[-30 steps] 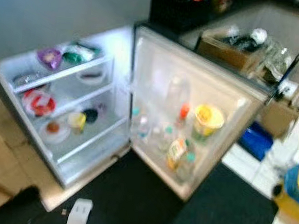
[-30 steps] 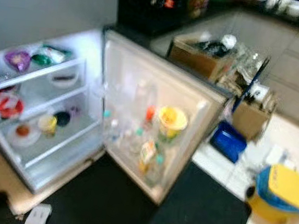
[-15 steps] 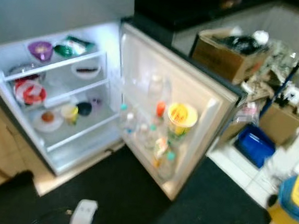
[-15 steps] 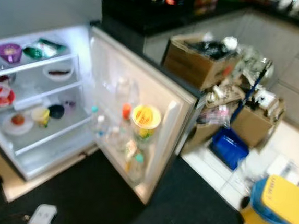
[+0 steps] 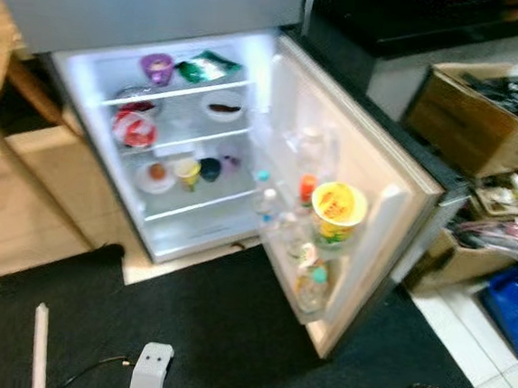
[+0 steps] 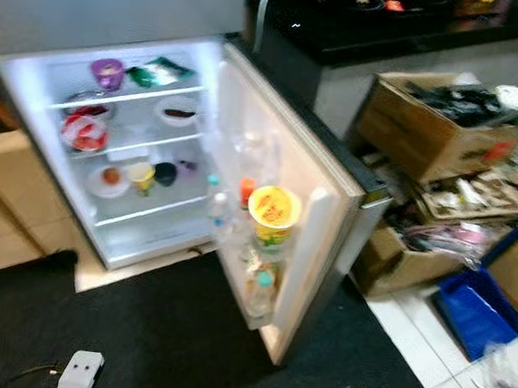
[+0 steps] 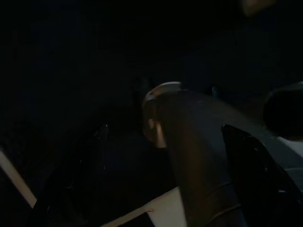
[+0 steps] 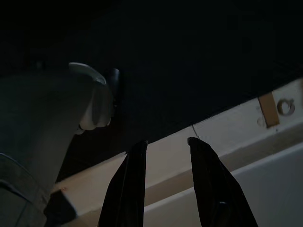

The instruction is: Restocking fridge

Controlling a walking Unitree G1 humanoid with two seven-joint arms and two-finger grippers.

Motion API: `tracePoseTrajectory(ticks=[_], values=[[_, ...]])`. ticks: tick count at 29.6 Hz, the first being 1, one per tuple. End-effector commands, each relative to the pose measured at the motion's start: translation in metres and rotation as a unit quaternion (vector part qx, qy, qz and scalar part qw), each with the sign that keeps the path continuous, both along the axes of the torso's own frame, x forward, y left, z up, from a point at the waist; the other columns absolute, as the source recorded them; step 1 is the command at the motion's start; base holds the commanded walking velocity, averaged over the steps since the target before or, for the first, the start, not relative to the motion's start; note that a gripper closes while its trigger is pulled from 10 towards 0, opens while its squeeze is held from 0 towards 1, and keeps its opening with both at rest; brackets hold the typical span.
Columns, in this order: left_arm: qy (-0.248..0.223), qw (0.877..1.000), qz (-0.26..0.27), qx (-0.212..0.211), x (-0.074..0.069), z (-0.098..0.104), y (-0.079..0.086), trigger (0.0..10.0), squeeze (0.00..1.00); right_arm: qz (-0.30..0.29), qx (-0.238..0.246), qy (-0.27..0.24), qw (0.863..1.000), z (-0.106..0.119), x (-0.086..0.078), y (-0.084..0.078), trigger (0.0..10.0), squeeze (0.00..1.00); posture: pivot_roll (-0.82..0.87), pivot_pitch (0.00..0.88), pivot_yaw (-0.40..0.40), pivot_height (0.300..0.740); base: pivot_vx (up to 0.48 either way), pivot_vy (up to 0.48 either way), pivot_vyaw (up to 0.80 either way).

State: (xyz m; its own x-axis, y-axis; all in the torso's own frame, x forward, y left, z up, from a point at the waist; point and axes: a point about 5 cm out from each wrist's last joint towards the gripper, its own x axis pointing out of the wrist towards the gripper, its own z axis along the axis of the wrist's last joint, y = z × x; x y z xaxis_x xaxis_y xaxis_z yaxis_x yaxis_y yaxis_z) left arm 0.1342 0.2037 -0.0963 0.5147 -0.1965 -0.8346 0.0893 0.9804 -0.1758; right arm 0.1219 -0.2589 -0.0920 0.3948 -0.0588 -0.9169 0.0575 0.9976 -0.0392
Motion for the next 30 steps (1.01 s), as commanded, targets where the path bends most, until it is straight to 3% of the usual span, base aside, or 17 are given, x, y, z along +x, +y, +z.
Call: tracePoseTrajectory(ticks=[1,9,20,22,25,26,27,28,29,30], values=[[0.021,1.000,-0.009,-0.004,-0.010,-0.004,-0.002,10.0,0.00,-0.007,-0.011,0.004,1.000,-0.001,-0.005,-0.002,10.0,0.00,-0.02,0.059,-0.012,0.740,0.000,0.000,0.00],[0.024,1.000,-0.011,0.000,-0.011,-0.004,-0.002,10.0,0.00,-0.005,-0.020,0.008,1.000,-0.001,-0.004,-0.003,10.0,0.00,-0.02,0.059,-0.011,0.740,0.000,-0.419,0.00],[0.021,1.000,-0.005,0.002,-0.010,-0.004,-0.002,10.0,0.00,-0.013,-0.046,-0.013,0.999,0.004,0.004,-0.009,10.0,0.00,-0.02,0.055,-0.013,0.740,0.000,0.000,0.00],[0.022,1.000,-0.003,0.003,-0.011,-0.004,-0.002,10.0,0.00,-0.034,-0.059,-0.059,0.996,0.012,0.020,-0.017,10.0,0.00,-0.02,0.054,-0.013,0.740,0.000,0.000,0.00],[0.023,1.000,-0.003,0.004,-0.011,-0.004,-0.001,10.0,0.00,-0.050,-0.066,-0.082,0.993,0.018,0.028,-0.022,10.0,0.00,-0.02,0.054,-0.013,0.740,0.000,0.000,0.00],[0.023,1.000,-0.002,0.004,-0.011,-0.004,-0.001,10.0,0.00,-0.079,-0.072,-0.121,0.987,0.028,0.043,-0.030,10.0,0.00,-0.01,0.049,-0.013,0.740,0.000,0.000,0.00],[0.023,1.000,-0.002,0.004,-0.011,-0.004,-0.001,10.0,0.00,-0.079,-0.072,-0.121,0.987,0.028,0.043,-0.030,10.0,0.00,-0.01,0.049,-0.013,0.740,0.000,0.000,0.00],[0.023,1.000,-0.002,0.004,-0.010,-0.004,0.000,10.0,0.00,-0.103,-0.073,-0.154,0.980,0.037,0.055,-0.037,10.0,0.00,-0.01,0.049,-0.013,0.740,0.000,0.000,0.00],[0.022,1.000,-0.002,0.004,-0.010,-0.004,0.001,10.0,0.00,-0.140,-0.053,-0.218,0.964,0.055,0.079,-0.046,10.0,0.00,-0.01,0.048,-0.013,0.740,0.000,0.000,0.00],[0.022,1.000,-0.002,0.004,-0.010,-0.004,0.001,10.0,0.00,-0.140,-0.053,-0.218,0.964,0.055,0.079,-0.046,10.0,0.00,-0.01,0.048,-0.013,0.740,0.000,0.000,0.00]])
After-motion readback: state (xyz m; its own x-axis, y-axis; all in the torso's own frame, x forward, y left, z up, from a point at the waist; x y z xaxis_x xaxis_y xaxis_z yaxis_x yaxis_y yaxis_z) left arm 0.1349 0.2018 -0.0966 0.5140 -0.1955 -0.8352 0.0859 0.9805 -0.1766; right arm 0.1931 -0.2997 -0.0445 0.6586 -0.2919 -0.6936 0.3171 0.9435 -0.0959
